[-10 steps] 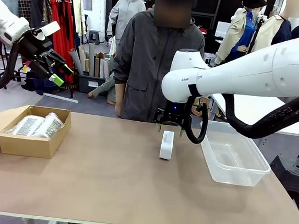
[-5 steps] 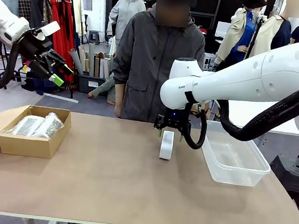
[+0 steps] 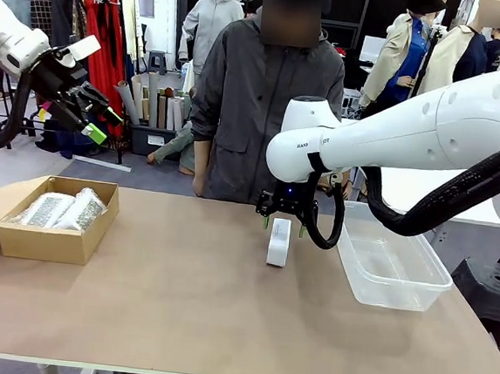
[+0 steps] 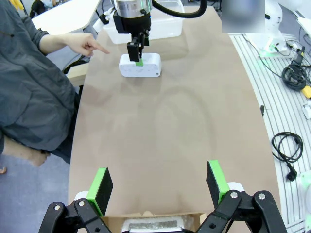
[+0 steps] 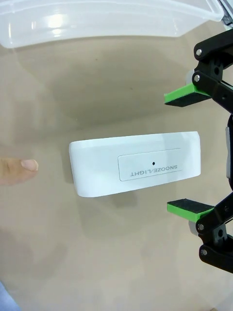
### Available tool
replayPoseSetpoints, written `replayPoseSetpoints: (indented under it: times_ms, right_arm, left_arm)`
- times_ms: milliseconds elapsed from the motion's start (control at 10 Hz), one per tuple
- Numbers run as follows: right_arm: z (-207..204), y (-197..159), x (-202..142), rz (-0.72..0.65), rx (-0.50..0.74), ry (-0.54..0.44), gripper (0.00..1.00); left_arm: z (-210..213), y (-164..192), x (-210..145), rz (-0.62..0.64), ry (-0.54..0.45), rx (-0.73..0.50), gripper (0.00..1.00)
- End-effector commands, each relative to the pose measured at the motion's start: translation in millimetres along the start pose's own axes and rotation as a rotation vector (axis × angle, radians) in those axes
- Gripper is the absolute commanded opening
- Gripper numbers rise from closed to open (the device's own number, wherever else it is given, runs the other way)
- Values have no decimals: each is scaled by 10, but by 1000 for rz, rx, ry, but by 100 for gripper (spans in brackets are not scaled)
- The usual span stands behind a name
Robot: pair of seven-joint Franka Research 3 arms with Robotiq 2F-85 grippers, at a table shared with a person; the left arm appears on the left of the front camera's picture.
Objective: Separate and place wrapped and unwrapped clocks.
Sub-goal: Pick up the Digital clock indicated by the person.
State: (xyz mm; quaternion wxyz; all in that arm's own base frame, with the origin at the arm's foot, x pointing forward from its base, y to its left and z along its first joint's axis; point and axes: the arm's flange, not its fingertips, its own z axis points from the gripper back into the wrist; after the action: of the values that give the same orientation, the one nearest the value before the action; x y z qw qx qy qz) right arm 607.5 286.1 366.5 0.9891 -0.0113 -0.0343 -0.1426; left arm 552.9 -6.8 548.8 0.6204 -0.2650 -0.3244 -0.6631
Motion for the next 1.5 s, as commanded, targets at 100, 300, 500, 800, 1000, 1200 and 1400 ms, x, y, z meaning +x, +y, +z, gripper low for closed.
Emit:
replayPoseSetpoints:
  times_ms: [100, 300, 500, 800, 1000, 1200, 1400]
  right_arm:
    - [-120, 65, 130, -14, 20, -24, 100]
    - [-202, 111, 189, -27, 20, -10, 100]
    - [-264, 123, 236, -25, 10, -4, 100]
    - [-328, 80, 260, 2, 4, 16, 55]
    - [-327, 64, 261, -3, 6, 27, 15]
    - [-296, 42, 256, 1, 17, 38, 0]
    - [-189, 4, 210, -3, 28, 20, 0]
  left_arm:
    - [5, -19, 8, -3, -1, 3, 100]
    - [5, -19, 8, -3, -1, 3, 100]
    - [5, -19, 8, -3, -1, 3, 100]
    - [5, -19, 8, -3, -1, 3, 100]
    - [5, -19, 8, -3, -1, 3, 100]
    - [5, -19, 8, -3, -1, 3, 100]
    - [5, -19, 8, -3, -1, 3, 100]
